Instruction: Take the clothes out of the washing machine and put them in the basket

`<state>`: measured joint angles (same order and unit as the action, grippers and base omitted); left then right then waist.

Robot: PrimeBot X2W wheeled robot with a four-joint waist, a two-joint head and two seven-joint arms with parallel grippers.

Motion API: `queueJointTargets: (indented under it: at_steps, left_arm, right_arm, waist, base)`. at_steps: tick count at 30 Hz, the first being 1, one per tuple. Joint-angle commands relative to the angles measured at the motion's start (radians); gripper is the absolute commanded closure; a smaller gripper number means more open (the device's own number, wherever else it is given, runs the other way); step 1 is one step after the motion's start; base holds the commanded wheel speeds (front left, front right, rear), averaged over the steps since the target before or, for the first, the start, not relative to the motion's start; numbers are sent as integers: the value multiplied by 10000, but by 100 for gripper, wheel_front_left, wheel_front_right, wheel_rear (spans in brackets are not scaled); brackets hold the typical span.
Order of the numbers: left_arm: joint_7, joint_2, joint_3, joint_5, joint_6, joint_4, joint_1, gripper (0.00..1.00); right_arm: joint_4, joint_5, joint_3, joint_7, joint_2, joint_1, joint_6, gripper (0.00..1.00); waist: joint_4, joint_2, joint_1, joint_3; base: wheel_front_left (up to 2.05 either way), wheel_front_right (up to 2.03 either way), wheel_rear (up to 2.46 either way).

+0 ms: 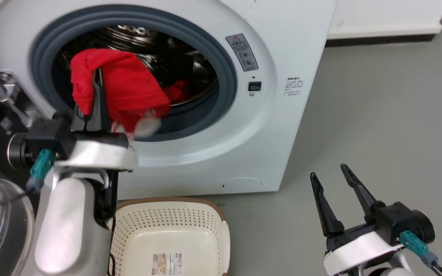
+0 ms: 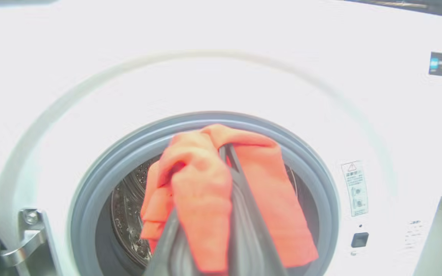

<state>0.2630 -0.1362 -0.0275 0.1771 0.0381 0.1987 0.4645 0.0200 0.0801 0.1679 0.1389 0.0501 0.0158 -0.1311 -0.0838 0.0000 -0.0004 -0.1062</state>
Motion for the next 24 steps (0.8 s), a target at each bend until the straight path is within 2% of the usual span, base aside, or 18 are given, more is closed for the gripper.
queueJointTargets:
  at_steps: [1,8,12,13,18,24]
  left_arm:
    - [24,44,-41,-73,-19,-293,-272,100]
    - [-390,131,-412,-277,-243,-3133,-2107,100]
    - [-941,184,-474,-206,-484,-4079,-3436,100]
    - [-1253,329,-625,-67,-648,-3987,-4467,100]
    - [-1189,555,-843,406,-735,-2258,-5421,100]
    - [-475,732,-1087,957,-458,1028,-4311,100]
  right_arm:
    - [62,26,-7,-31,1,-139,5,0]
    - [257,68,-9,-160,1,-448,7,0]
    - [338,19,-28,-201,1,-479,7,0]
    - [431,-14,-35,-244,1,-437,7,0]
    - [613,-123,22,-292,1,-56,5,0]
    - [799,-418,88,-418,3,461,7,0]
  waist:
    - [250,0,4,285]
    - [699,0,4,484]
    - [955,0,4,364]
    - [1161,0,4,159]
    - [1407,0,4,-604]
    - [1560,0,4,-2039]
  base:
    - [0,0,0]
    - [0,0,0]
    - [0,0,0]
    - [0,0,0]
    - [0,0,0]
    - [0,0,0]
